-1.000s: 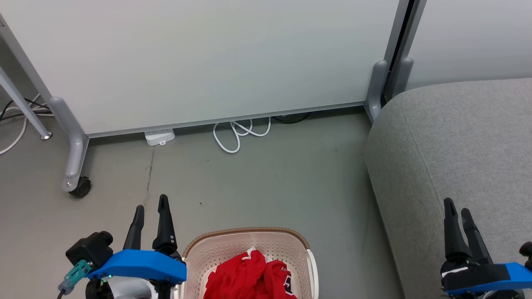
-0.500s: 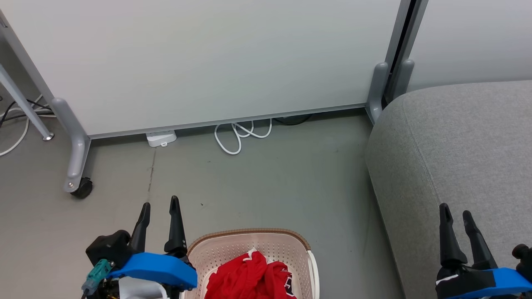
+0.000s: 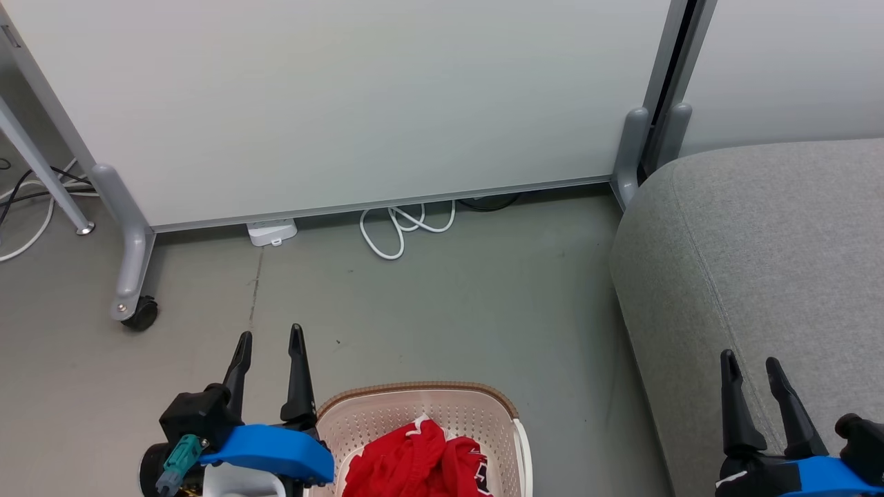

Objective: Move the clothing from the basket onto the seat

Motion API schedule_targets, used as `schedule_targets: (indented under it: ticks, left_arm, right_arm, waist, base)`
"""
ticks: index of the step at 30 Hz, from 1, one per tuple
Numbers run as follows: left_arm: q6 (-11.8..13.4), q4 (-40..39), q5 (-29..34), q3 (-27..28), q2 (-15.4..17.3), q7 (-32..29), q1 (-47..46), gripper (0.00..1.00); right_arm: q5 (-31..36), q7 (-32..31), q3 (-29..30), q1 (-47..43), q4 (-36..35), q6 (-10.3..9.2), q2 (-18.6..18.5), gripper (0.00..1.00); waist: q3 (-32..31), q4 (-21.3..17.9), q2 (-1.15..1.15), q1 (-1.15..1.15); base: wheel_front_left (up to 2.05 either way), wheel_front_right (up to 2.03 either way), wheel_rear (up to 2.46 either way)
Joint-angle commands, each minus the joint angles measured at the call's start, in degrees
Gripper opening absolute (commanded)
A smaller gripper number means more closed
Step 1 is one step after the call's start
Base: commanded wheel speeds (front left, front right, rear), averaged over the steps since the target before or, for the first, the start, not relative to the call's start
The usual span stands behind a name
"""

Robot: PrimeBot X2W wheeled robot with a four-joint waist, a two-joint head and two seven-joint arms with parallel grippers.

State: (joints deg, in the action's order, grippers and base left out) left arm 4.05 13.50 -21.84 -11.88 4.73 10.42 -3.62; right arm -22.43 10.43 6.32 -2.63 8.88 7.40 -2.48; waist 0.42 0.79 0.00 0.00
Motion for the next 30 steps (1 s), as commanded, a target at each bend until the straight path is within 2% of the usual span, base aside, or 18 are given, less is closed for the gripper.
schedule_targets:
  ticks: [1, 30]
  left_arm:
    - [0.1, -0.2, 1.3, -0.2, 0.2, 0.5, -0.3, 1.00]
    - [-0.9, 0.2, 12.3, -0.1, -1.3, 4.0, 0.2, 1.00]
  right_arm:
    - [1.6, 0.5, -0.1, -0.2, -0.2, 0.10, -0.5, 1.00]
    - [14.2, 3.9, 0.1, -1.9, -1.4, 0.14, -0.5, 1.00]
  waist:
    - [0.0, 0.0, 0.00, 0.00]
    - [0.1, 0.5, 0.00, 0.00]
  base:
    - [0.00, 0.00, 0.00]
    - [0.00, 0.00, 0.00]
